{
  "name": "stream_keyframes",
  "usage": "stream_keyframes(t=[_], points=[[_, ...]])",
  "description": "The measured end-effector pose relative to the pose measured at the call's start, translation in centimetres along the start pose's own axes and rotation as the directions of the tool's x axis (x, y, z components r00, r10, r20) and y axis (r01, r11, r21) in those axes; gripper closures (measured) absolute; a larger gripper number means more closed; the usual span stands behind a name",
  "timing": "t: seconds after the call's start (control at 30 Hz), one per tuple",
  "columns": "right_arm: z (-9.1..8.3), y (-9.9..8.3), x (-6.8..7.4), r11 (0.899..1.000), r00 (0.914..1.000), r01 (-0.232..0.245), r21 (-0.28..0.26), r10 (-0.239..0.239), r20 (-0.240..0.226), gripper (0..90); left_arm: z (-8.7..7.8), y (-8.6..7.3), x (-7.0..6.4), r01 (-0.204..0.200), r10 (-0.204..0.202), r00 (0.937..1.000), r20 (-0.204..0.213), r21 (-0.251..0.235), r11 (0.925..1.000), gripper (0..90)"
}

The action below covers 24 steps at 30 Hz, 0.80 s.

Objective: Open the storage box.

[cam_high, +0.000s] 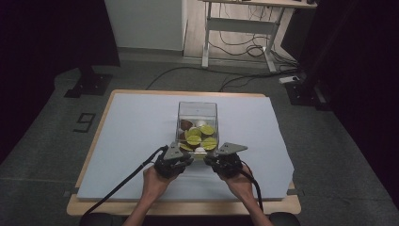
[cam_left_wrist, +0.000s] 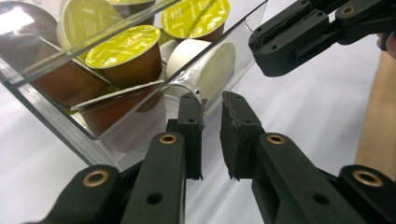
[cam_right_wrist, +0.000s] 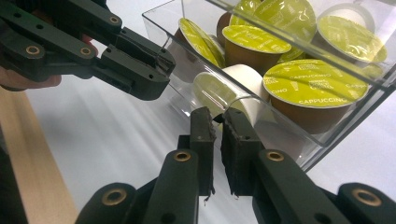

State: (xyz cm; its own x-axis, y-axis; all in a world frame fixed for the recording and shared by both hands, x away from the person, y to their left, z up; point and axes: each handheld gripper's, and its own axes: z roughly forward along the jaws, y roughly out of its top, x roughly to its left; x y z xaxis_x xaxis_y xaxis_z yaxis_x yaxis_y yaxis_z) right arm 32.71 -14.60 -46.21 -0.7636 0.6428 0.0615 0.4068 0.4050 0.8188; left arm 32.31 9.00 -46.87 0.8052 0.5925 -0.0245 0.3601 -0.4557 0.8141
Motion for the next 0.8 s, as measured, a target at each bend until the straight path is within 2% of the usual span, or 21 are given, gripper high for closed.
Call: stream_keyframes(t=[0.5, 0.8], points=[[-1.3, -1.0, 1.6, 1.0, 0.9996, 0.017, 0.004, -0.017, -0.024, 82.3, -1.1, -1.0, -1.9, -0.024, 0.024, 0.9997, 0.007, -0.008, 0.9997, 78.5], [-1.8, -1.5, 2.3, 1.0, 0.9993, 0.023, 0.004, -0.023, -0.03, 82.3, -1.6, -1.5, -2.7, -0.023, 0.023, 0.9997, 0.013, -0.013, 0.9997, 78.8]])
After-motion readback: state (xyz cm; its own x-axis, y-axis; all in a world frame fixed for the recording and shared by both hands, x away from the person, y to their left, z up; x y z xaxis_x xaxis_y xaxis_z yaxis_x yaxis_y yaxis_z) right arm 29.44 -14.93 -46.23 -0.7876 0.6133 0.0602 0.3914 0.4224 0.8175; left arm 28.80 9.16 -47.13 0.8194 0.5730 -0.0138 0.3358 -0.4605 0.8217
